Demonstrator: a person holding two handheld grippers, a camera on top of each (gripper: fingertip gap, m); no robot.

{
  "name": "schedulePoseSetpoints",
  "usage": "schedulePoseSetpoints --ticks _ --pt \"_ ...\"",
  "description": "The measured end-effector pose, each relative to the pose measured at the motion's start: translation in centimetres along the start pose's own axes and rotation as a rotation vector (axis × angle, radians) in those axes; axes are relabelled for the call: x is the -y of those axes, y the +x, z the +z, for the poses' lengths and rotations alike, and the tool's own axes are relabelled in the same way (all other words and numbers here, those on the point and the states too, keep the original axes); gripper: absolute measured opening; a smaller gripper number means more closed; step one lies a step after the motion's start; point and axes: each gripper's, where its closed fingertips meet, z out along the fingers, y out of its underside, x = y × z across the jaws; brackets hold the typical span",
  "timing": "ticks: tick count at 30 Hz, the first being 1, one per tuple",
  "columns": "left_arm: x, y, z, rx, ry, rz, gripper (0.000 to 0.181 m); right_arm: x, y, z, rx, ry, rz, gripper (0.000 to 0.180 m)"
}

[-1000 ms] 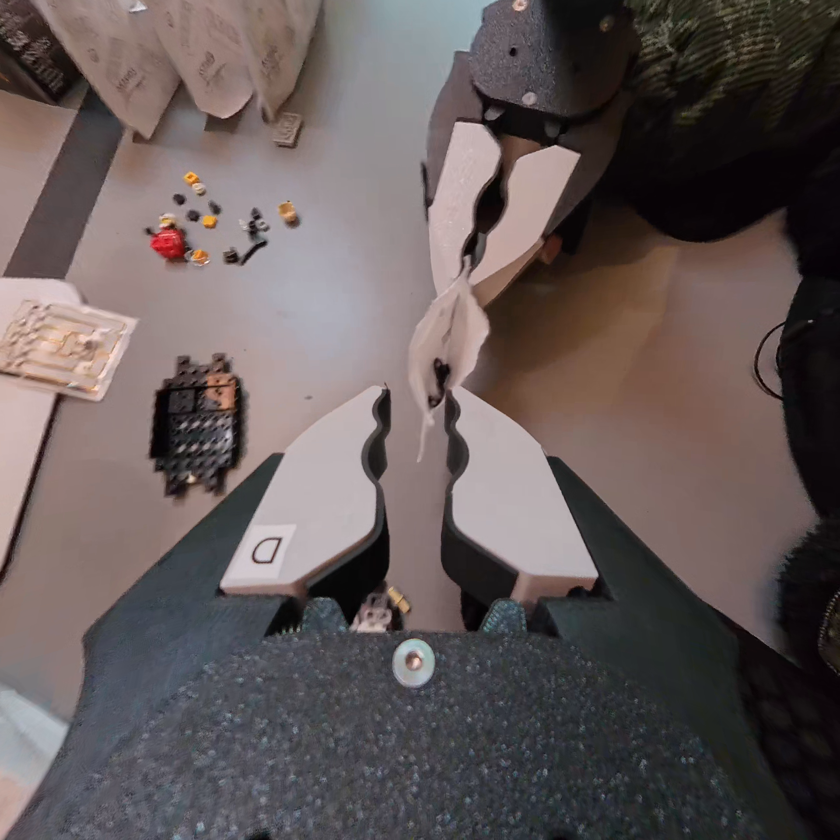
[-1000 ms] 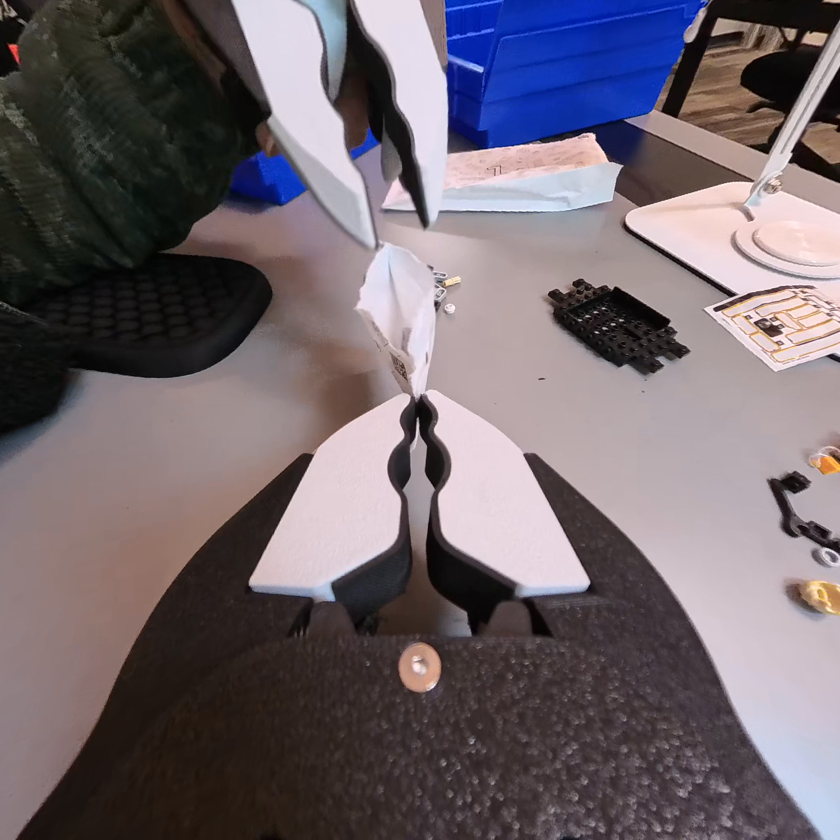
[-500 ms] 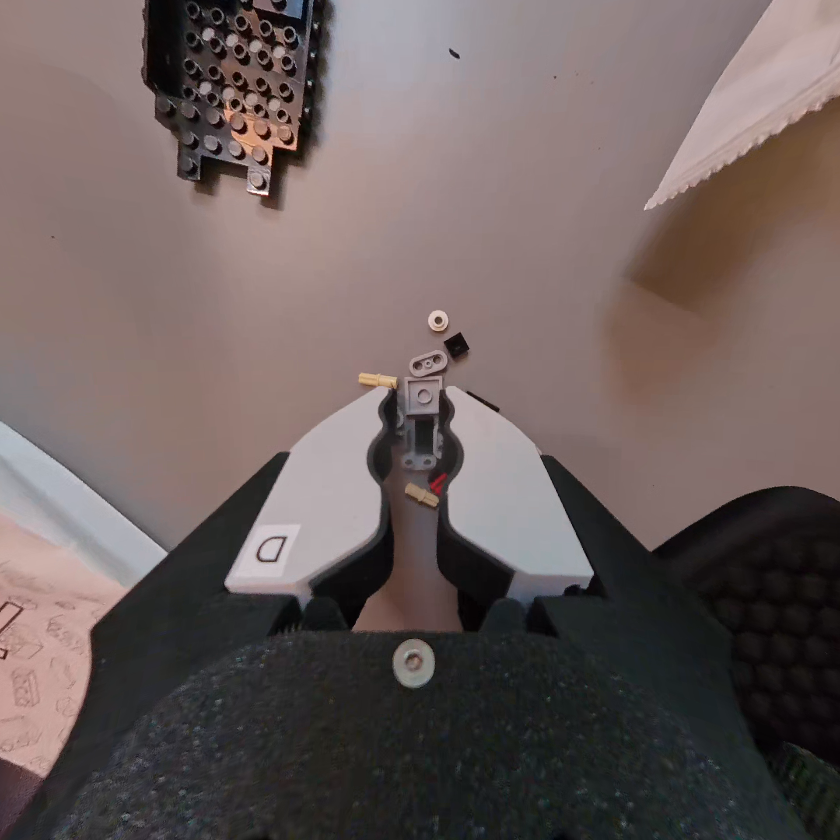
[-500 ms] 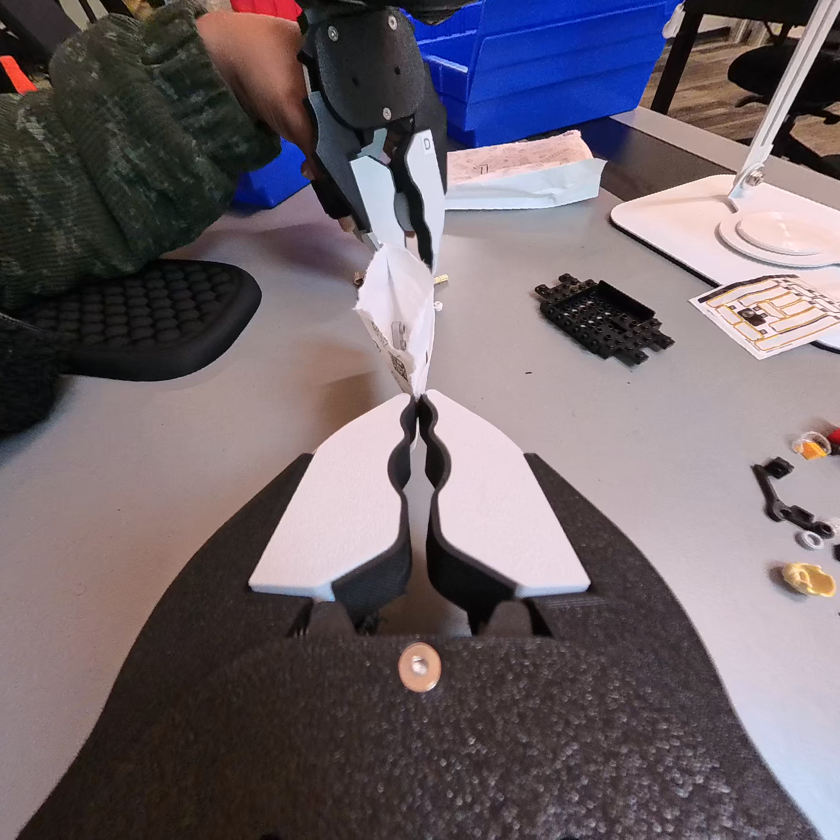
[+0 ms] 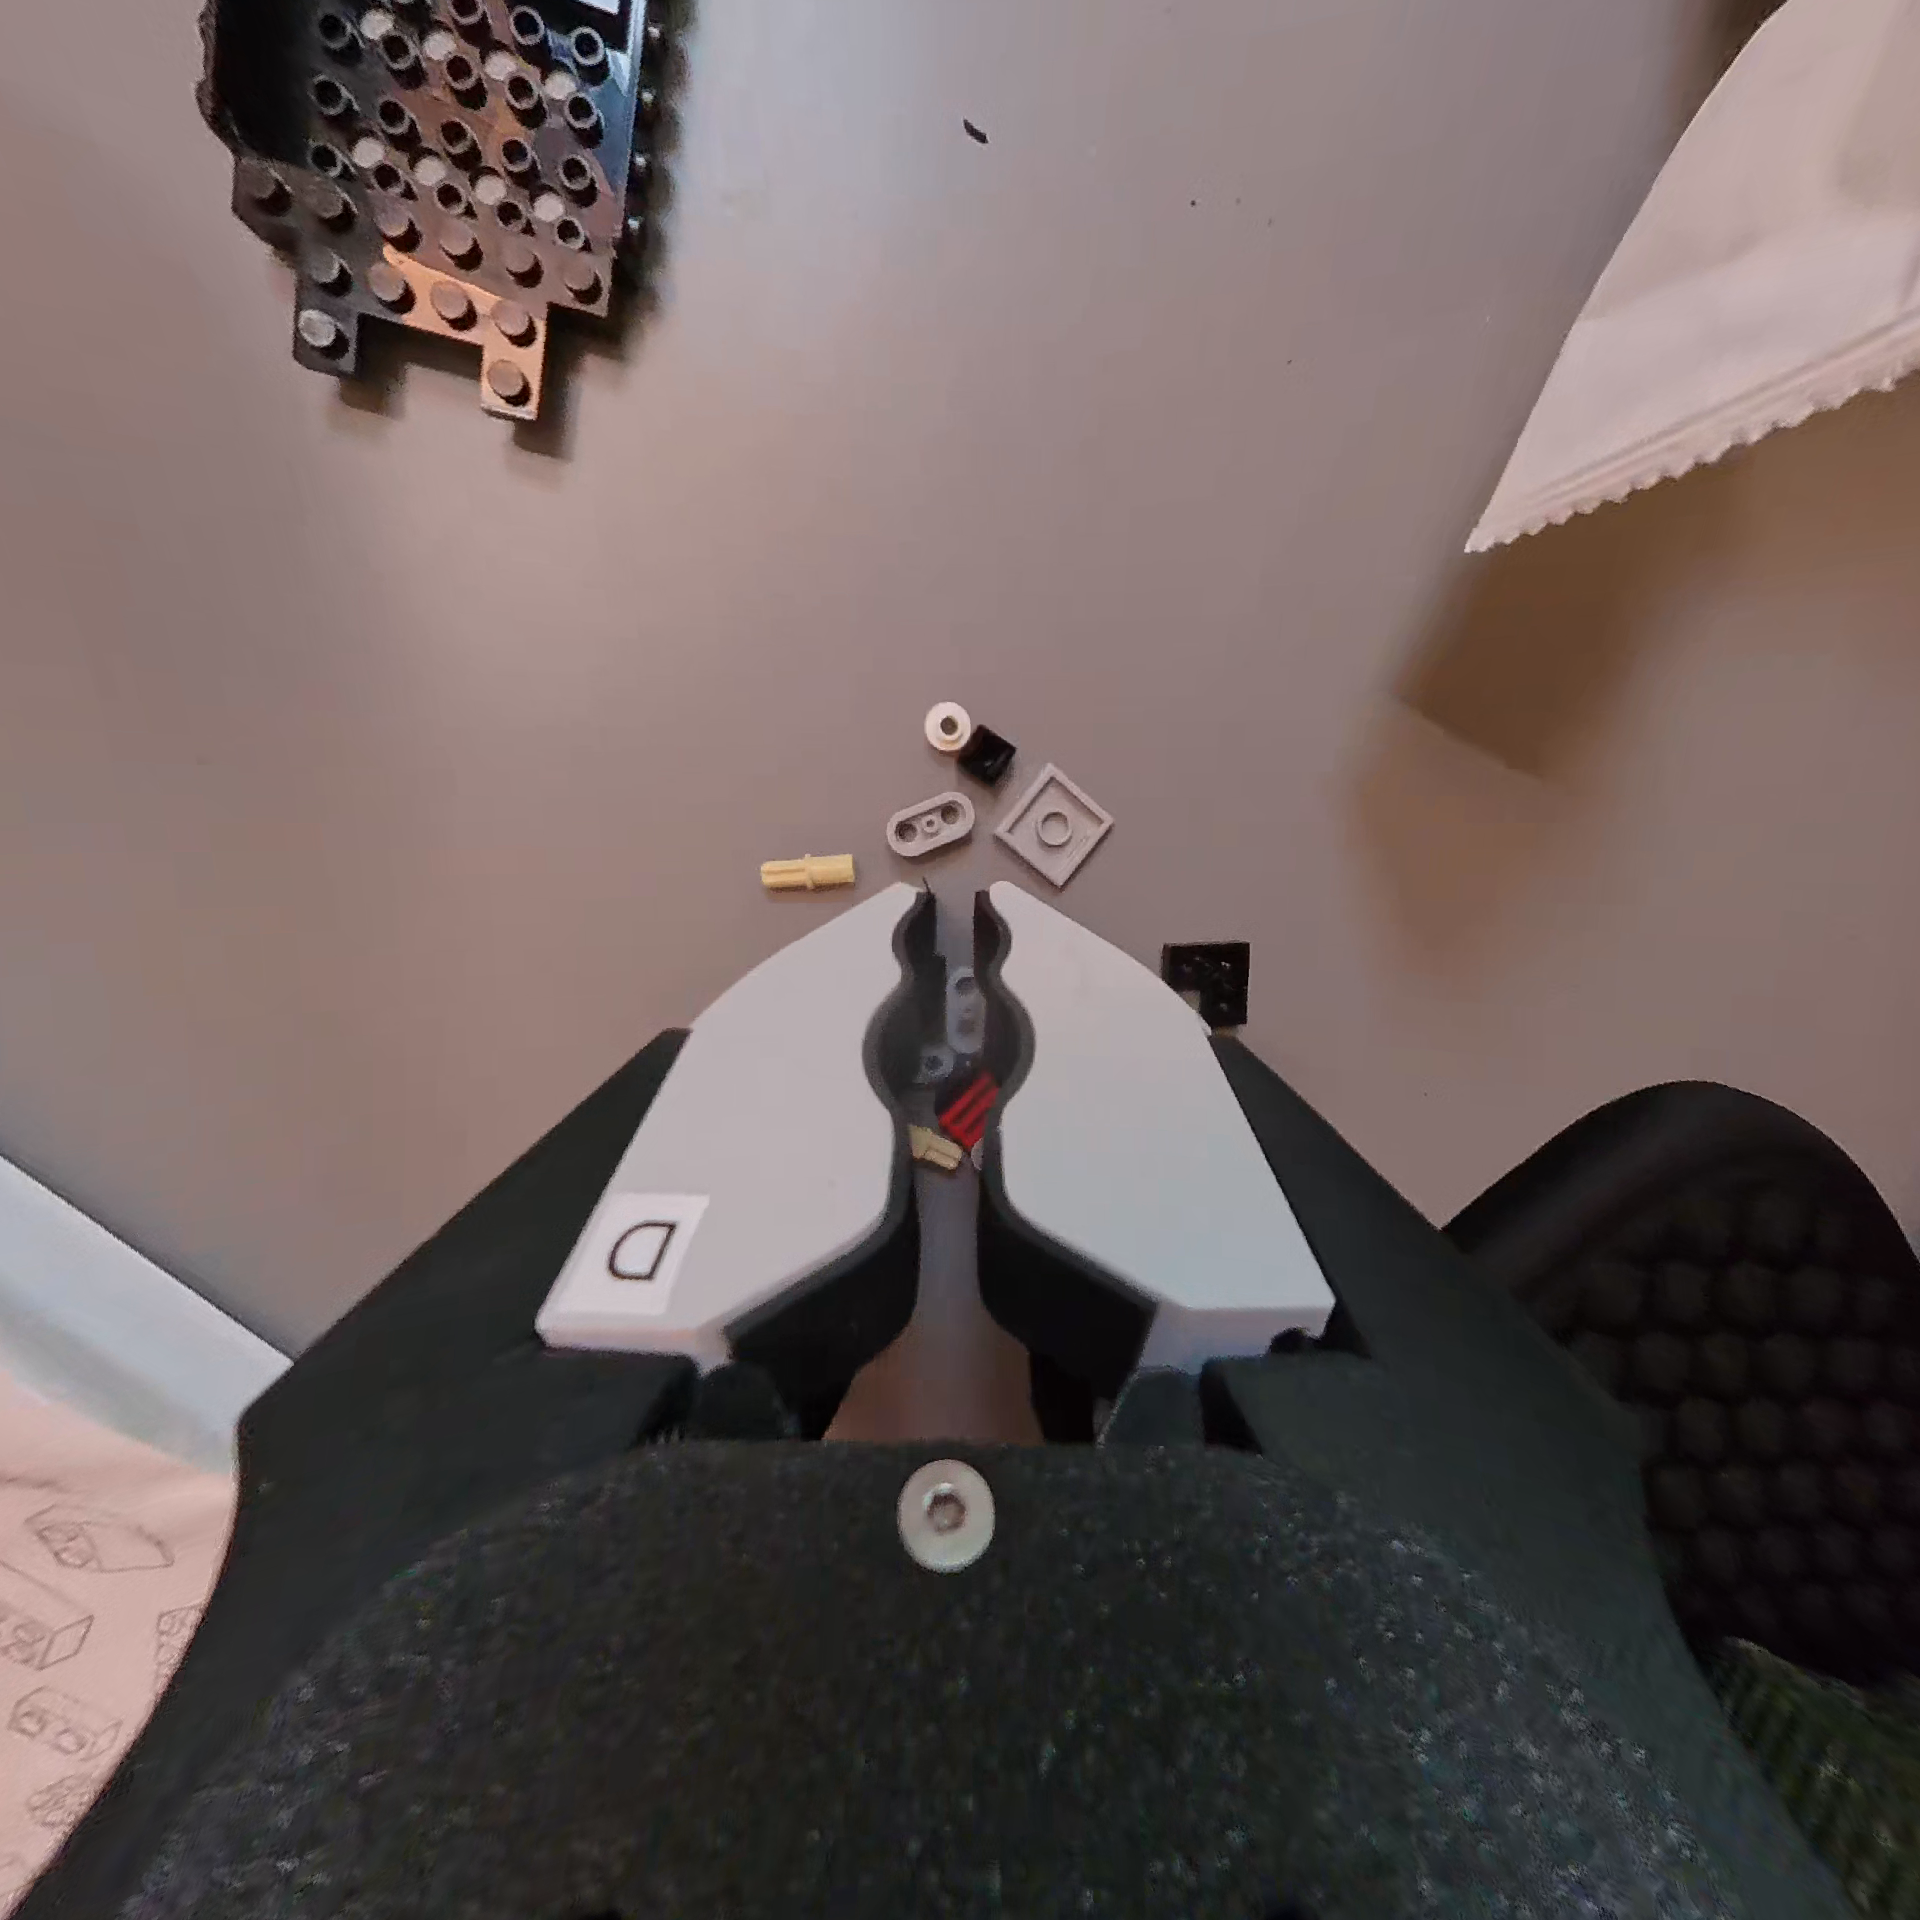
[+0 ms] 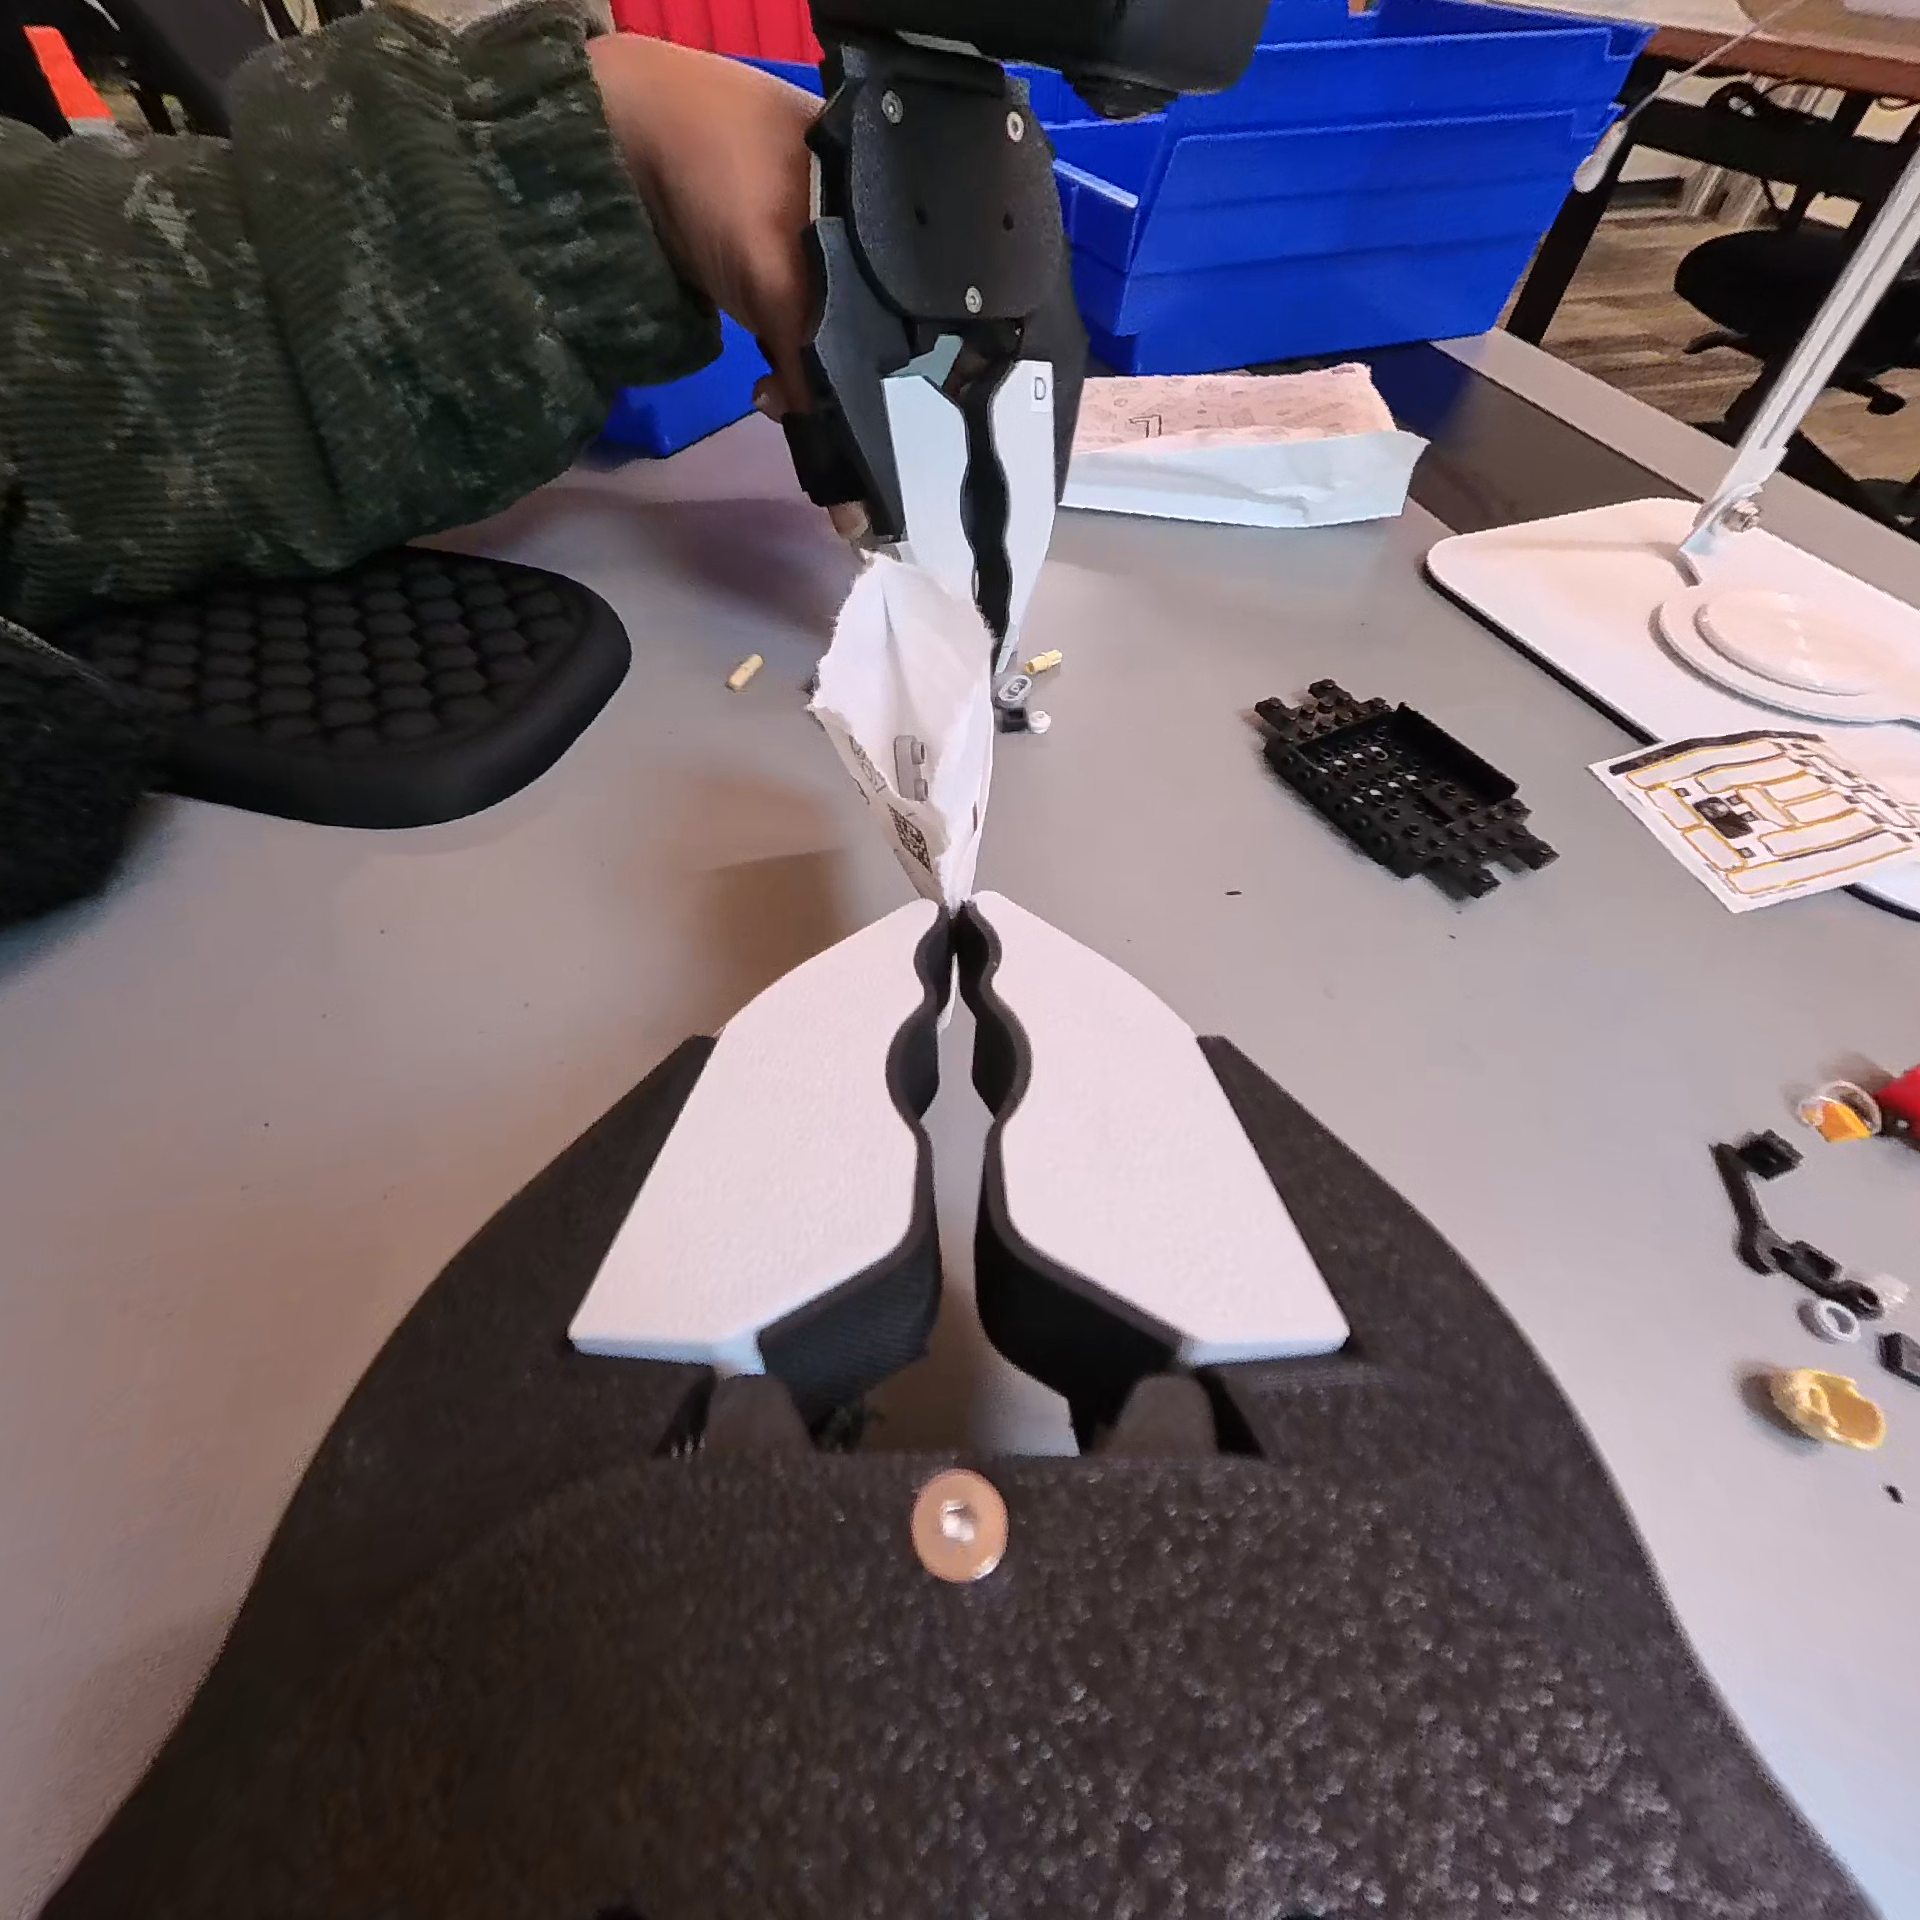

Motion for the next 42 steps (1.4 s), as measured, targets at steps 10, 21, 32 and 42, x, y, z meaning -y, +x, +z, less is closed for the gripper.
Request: schedulePoseSetpoints --ticks 10,21,32,42 --pt "1.1 1.6 0.6 -0.029 0.020 0.099 0.029 0.5 -0.9 -0.1 -0.006 0.024 -0.136 0.000" --pt "1.3 1.9 0.9 -0.035 0.035 0.136 0.015 2.4 -2.6 -0.7 -0.015 0.128 -0.373 0.000" --pt "2.7 2.1 -2.1 0.050 0.102 0.210 0.014 1.8 -2.3 -0.6 -0.045 0.089 -0.428 0.000" --pt "-6.3 -1.8 -17.1 0.644 -0.175 -0.103 0.015 1.1 0.2 -0.7 -0.135 0.049 -0.323 0.000"
